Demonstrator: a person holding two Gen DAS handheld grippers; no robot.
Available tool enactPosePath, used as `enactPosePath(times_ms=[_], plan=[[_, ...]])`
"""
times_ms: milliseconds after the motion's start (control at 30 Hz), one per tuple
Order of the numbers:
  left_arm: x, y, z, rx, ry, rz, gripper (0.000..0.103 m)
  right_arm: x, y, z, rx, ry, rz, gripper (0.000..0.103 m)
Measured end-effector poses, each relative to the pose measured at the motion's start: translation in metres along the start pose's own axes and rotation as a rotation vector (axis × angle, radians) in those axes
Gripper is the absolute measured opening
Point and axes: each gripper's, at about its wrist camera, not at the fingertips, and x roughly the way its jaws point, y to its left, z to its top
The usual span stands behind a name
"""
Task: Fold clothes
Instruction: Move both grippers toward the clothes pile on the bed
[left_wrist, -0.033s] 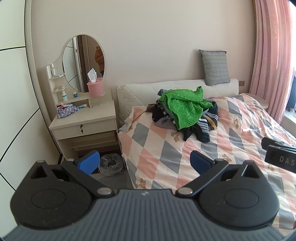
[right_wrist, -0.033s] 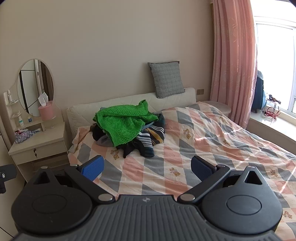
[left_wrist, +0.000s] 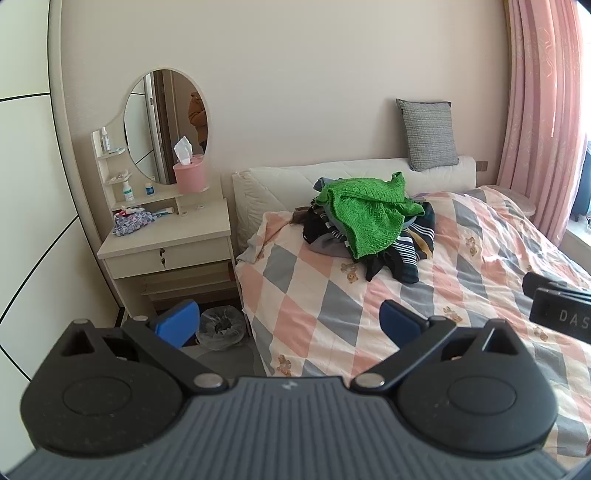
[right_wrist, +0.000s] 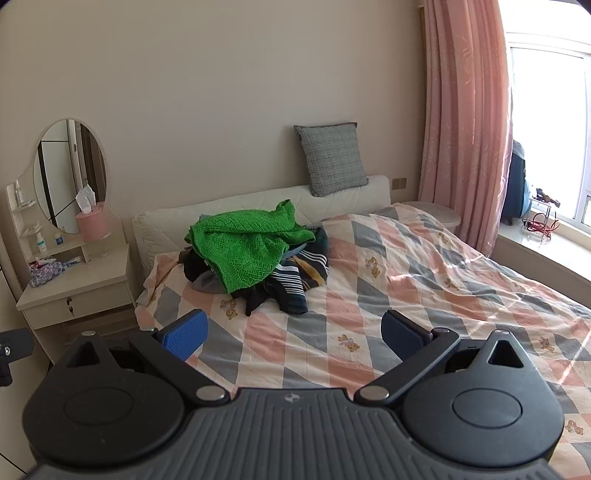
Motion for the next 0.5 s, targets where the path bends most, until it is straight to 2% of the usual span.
enactPosePath(times_ms=[500], plan=[[0.018, 0.005, 0.003, 0.019, 0.087, -0.056, 0.103, 0.001, 0.005, 0.008, 0.025, 0.012, 0.034, 0.102]])
